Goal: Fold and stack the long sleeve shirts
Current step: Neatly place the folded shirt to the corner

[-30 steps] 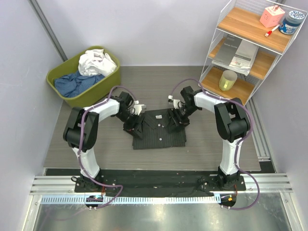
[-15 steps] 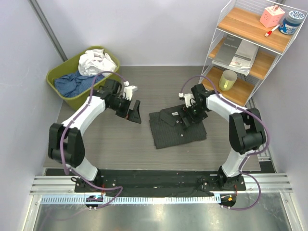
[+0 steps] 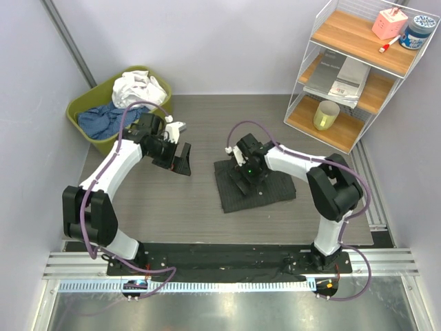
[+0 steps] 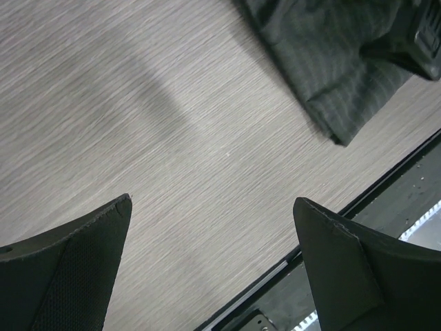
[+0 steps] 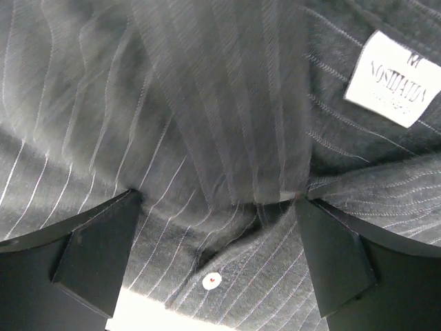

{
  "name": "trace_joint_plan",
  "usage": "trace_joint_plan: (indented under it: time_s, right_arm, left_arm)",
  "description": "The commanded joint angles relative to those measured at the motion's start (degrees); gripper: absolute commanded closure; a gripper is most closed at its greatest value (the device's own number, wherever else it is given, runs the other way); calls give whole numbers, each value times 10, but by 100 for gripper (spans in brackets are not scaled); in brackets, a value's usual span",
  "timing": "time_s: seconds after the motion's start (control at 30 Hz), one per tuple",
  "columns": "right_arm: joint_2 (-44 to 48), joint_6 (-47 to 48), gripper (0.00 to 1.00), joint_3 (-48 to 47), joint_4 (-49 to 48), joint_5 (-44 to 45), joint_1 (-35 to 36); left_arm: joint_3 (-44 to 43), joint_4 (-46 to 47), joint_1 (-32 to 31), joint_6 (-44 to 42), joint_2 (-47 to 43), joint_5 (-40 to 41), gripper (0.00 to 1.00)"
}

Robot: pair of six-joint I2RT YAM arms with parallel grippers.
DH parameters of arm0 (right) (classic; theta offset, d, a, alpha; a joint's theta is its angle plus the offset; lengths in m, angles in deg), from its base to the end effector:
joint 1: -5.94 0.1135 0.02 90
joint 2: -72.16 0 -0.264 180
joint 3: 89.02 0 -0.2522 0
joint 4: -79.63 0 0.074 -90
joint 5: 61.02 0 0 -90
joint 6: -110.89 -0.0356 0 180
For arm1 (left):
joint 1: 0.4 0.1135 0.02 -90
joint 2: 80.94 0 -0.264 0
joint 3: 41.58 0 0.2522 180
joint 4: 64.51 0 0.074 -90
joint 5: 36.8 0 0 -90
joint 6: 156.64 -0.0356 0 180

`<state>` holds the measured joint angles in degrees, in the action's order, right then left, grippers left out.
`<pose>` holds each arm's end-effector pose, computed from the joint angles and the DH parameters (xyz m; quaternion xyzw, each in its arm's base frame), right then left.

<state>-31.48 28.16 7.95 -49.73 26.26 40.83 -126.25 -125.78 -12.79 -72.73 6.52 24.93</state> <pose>0.2890 0.2036 0.1775 -0.3584 0.9190 0.0616 0.1526 0.2955 -0.0822 0.2702 0.2058 0.9239 -0.2496 0.2042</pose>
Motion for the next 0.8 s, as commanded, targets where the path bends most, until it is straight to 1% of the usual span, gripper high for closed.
trace_joint_plan:
  time_s: [0.0, 0.03, 0.1, 0.13, 0.17, 0.23, 0.27, 0.37, 0.4, 0.47, 0.53, 0.57, 0.6, 0.67, 0.7, 0.77]
  right_arm:
    - [-34, -40, 0, 32, -15, 66, -46]
    - [-32, -42, 0, 41, -16, 68, -87]
    - [-11, -36, 0, 69, -11, 75, -131]
    - [-2, -30, 0, 78, -2, 74, -173]
    - [9, -11, 0, 96, -1, 68, -198]
    - [42, 14, 0, 101, 15, 66, -236]
    - [53, 41, 0, 108, 20, 59, -281]
    - [77, 103, 0, 121, 55, 41, -336]
    - [82, 145, 0, 128, 63, 38, -342]
    - [99, 190, 0, 153, 73, 35, -376]
    - [111, 265, 0, 170, 75, 34, -411]
    - [112, 289, 0, 185, 74, 35, -427]
    - [111, 336, 0, 189, 74, 35, -452]
    - [96, 371, 0, 190, 78, 35, -482]
    - [92, 389, 0, 187, 79, 35, -514]
    - [73, 423, 0, 175, 80, 36, -538]
  left_arm:
    - [-15, -27, 8, -16, -29, 25, 0]
    - [-15, -26, 9, -16, -30, 27, 0]
    - [-14, -23, 10, -17, -33, 30, 0]
    - [-12, -21, 10, -16, -33, 26, 0]
    - [-12, -19, 11, -15, -31, 24, 0]
    - [-13, -13, 12, -8, -27, 21, 0]
    - [-15, -9, 12, -7, -26, 15, 0]
    - [-25, -7, 12, -1, -14, 7, 0]
    - [-28, -7, 12, 0, -9, 5, 0]
    - [-33, -7, 13, 1, -5, 2, 0]
    - [-41, -8, 13, 0, 0, 1, 0]
    - [-42, -8, 13, -2, -1, 0, 0]
    - [-45, -9, 13, -2, 0, 0, 0]
    - [-46, -12, 13, -2, 1, 0, 0]
    - [-47, -12, 13, -4, 1, 1, 0]
    - [-45, -16, 13, -4, 0, 1, 0]
